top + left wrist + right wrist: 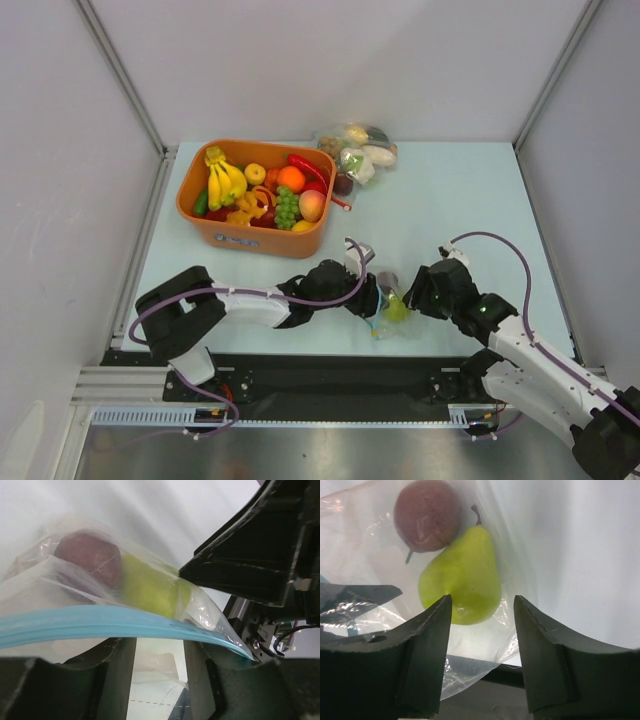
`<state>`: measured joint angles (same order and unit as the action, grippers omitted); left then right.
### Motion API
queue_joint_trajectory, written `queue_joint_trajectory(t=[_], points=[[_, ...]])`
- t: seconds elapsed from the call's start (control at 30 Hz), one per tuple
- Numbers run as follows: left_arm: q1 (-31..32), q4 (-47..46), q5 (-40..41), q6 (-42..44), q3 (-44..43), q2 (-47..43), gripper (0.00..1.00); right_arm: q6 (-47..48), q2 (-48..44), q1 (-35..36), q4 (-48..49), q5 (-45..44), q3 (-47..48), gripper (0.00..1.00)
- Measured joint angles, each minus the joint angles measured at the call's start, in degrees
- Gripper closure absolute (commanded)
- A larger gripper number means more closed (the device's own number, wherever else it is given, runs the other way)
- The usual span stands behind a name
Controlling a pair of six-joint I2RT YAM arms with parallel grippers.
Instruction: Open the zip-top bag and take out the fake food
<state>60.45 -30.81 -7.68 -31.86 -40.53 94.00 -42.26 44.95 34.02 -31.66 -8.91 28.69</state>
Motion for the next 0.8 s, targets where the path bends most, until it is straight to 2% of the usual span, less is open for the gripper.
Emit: queue_joint_trajectory(t=[0.27,0.57,0.7,0.8], points=[[0.1,-3.0,-2.1,0.0,0.1,1.9,0.41,-2.1,0.6,-1.8,5.1,3.6,-3.0,0.58],[0.2,-4.7,-2.6,0.0,0.1,3.0,0.34,-3.4,2.4,-2.1,10.3,6.2,-4.1,0.76],[0.3,-5.0,-2.4,0.0,-0.2,3.3,0.32,-3.7,2.3,-2.4,11.4,6.0,-4.5,0.92],[0.5,-5.0,-1.3,0.1,-0.6,3.6,0.31,-4.2,2.3,-2.5,11.6,5.3,-4.8,1.00]])
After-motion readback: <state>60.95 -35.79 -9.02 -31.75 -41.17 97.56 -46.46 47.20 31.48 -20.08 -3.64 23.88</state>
